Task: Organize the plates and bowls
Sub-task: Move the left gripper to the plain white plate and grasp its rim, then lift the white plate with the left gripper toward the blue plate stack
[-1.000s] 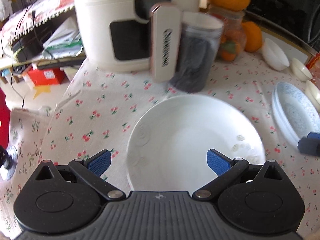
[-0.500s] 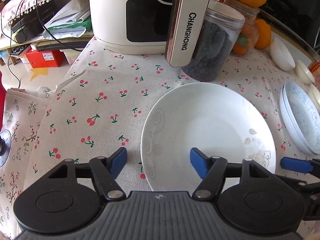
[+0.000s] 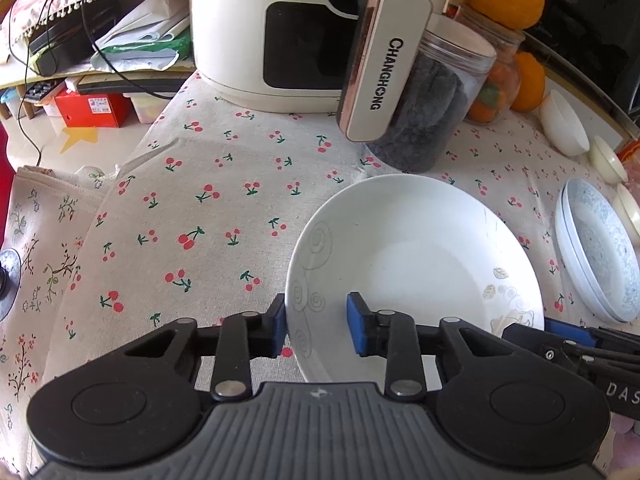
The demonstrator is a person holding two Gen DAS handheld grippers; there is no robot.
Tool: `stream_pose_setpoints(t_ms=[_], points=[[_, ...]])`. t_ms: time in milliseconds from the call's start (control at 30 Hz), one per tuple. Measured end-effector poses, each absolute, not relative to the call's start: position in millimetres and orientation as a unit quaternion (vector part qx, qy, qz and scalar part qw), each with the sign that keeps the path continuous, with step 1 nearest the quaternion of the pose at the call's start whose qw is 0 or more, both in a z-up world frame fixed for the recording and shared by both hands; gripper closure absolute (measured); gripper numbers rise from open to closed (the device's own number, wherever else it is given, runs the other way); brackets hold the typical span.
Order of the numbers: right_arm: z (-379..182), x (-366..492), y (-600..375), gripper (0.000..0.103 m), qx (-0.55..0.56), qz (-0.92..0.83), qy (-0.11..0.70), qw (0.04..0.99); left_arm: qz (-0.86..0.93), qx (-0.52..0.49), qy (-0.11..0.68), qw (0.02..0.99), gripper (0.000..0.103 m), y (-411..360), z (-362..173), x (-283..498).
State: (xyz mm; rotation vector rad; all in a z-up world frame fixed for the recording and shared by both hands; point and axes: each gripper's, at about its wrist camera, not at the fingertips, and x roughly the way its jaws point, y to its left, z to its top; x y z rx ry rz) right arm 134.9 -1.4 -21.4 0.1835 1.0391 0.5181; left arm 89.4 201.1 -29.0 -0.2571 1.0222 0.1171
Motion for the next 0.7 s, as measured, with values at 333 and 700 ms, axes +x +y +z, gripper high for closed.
stream_pose_setpoints(t_ms=[333, 700], points=[[-14.5, 133.9, 1.3, 0.083, 0.081, 0.247, 0.475, 0.841, 0.065, -0.127, 0.48, 0.865, 0.08, 202.4, -28.3, 87.6], [0.2, 135.8, -8.8, 0.084, 0.092, 0.239, 0.454, 0.854, 0.056, -0.126, 0.452, 0.881, 0.088, 198.4, -15.5, 82.9]])
